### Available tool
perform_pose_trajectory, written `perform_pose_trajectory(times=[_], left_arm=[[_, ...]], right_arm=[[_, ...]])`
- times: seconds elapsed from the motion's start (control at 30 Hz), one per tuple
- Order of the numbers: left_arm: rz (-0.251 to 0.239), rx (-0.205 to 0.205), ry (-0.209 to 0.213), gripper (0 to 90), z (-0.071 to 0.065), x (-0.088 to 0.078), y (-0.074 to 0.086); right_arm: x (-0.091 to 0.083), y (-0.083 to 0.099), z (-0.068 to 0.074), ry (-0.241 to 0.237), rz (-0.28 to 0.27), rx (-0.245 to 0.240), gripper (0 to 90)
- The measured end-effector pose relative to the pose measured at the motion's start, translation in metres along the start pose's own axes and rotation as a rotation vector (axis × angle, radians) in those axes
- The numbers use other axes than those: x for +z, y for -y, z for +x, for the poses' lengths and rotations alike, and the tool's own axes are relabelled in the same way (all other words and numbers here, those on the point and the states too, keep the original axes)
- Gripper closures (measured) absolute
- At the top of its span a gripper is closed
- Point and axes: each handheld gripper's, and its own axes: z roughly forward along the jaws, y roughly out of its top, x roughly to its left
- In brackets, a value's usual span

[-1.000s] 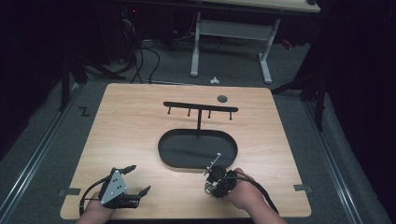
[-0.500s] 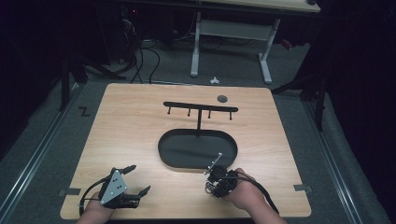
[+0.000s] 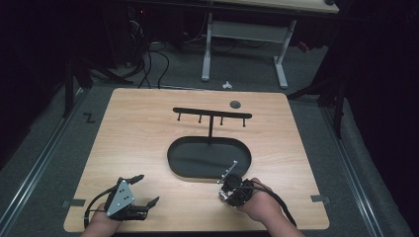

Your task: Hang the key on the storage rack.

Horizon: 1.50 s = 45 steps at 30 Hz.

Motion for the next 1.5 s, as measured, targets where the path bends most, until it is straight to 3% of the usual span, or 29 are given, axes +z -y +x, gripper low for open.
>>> perform_pose_trajectory(times=[0.13, 0.43, 1.17, 1.5], left_arm=[[0.002, 0.003, -0.001, 15.2, 0.000, 0.000, 0.000], [-0.001, 0.003, 0.001, 15.2, -0.001, 0.001, 0.000], [0.002, 0.003, -0.001, 15.2, -0.001, 0.000, 0.000], [0.004, 0.001, 0.002, 15.2, -0.002, 0.002, 0.001]], right_arm=[[-0.001, 0.001, -0.002, -0.008, -0.007, 0.026, 85.0], [-0.009, 0.003, -0.003, 0.004, -0.010, 0.030, 84.9], [-0.029, 0.013, -0.012, 0.028, -0.073, 0.117, 84.9], [-0.039, 0.030, -0.024, 0.078, -0.058, 0.149, 84.8]])
